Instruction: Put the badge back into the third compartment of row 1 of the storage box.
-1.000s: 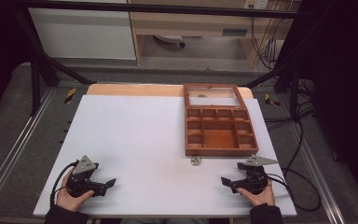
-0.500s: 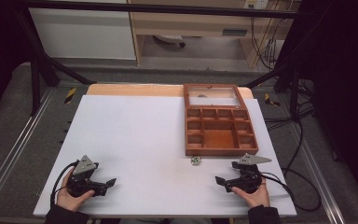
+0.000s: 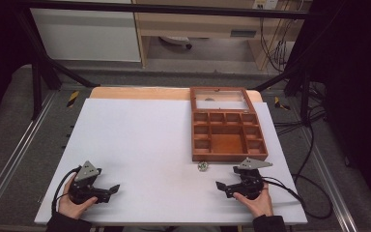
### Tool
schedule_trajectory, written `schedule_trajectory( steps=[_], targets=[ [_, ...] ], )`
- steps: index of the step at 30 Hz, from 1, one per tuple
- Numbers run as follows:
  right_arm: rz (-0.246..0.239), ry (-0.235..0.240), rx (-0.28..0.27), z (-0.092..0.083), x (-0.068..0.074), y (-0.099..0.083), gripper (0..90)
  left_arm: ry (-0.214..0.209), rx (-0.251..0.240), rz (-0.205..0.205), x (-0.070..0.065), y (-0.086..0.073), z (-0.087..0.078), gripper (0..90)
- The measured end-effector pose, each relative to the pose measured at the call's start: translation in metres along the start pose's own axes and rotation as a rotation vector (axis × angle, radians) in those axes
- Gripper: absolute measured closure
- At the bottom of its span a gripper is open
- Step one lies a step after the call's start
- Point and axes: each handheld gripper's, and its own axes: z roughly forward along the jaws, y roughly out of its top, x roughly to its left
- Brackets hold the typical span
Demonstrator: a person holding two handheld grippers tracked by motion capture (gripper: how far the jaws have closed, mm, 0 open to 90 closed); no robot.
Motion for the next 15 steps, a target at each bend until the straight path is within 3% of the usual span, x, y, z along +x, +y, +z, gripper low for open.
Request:
schedule_trajectory(
  steps=[15],
  targets=[
    [-0.018, -0.001, 0.011, 0.015, 0.013, 0.019, 11.6, 0.007, -0.006, -0.005, 0.001, 0.000, -0.001, 5.0]
  ],
)
